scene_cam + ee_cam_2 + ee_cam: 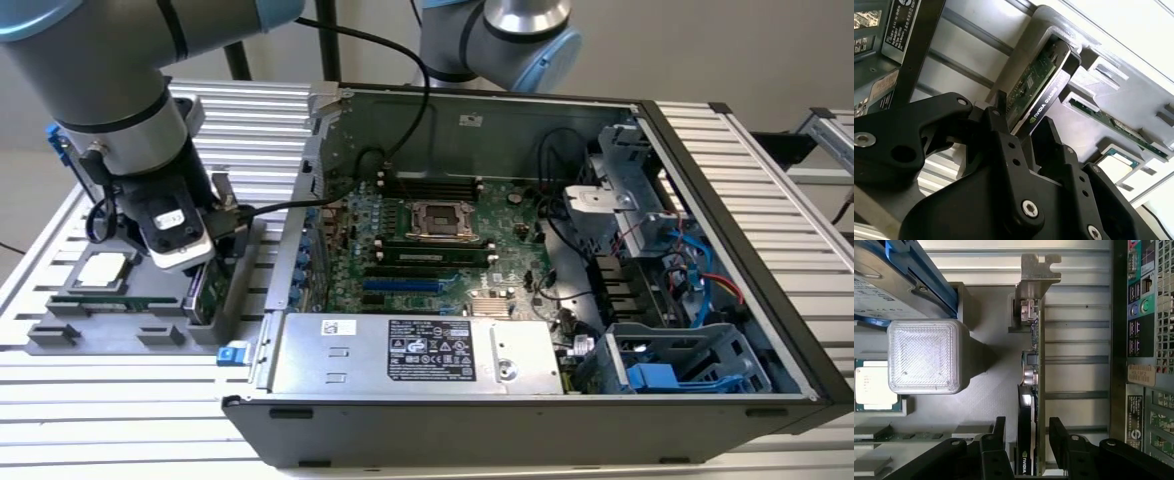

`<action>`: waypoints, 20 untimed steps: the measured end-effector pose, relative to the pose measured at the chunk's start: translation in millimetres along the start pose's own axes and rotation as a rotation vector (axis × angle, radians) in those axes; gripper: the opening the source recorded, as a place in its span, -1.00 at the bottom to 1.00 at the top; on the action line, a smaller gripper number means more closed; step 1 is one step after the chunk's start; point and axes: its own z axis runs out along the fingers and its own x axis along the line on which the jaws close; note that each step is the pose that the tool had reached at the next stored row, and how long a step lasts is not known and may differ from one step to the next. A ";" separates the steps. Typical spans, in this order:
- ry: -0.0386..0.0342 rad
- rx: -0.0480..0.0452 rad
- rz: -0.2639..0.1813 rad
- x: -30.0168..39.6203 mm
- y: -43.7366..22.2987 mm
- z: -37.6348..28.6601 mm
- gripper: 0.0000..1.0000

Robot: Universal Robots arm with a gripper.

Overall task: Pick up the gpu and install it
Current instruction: 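Pick up the gpu and move the gpu toward the slot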

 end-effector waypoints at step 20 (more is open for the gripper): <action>0.0001 0.0001 0.000 0.0 -1.2 -0.1 -1.00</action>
